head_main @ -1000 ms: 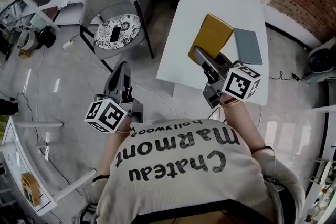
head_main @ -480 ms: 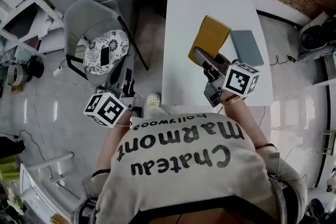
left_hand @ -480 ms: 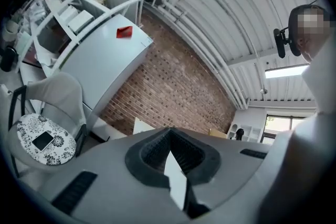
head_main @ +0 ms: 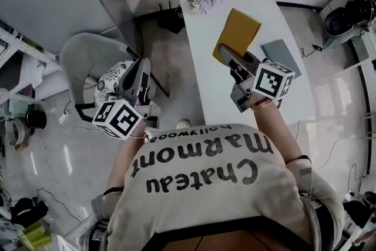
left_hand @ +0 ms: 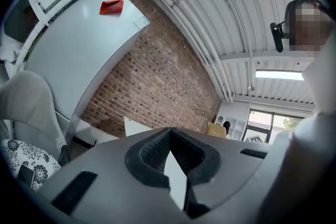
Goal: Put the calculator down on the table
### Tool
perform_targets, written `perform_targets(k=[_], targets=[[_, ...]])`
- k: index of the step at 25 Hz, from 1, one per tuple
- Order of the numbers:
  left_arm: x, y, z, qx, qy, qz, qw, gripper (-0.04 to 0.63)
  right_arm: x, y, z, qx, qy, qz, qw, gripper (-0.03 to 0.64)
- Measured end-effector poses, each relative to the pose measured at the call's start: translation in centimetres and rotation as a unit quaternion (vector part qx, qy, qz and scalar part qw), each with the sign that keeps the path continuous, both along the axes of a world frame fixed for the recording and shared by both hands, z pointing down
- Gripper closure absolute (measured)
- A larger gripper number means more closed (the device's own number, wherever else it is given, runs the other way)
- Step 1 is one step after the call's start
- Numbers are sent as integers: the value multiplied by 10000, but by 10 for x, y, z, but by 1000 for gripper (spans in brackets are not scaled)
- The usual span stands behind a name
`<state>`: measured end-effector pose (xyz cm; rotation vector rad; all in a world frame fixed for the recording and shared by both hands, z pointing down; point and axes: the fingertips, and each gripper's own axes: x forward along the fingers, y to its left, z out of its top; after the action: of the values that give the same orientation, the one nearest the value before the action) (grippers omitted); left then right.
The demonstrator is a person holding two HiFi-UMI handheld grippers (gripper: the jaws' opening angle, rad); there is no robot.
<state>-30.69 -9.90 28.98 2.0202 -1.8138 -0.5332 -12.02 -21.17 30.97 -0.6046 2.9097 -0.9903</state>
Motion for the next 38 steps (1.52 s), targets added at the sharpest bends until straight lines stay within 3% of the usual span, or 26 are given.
perform_targets(k=[5,10,17,30,38], targets=[[-53,-35,32,-200,216,327,9990,594,-51,-34,23,-278,236,208,9991,526],[-68,-81,69,-531,542,785,9940,594,-79,-66,51,-592,689,351,9952,525],[-77,-122,116,-754,836,1178,9866,594,-115,-107,102,-1161,864,449,9885,525],[-78,-128,184,-1247,1216,1427,9743,594,-117,-145,215,-2268,1533,980,9568,525],[-89,-120,200,-1455,1326,1304,9717,594,-114,-165,256,-2885,1443,1382,9364,525]])
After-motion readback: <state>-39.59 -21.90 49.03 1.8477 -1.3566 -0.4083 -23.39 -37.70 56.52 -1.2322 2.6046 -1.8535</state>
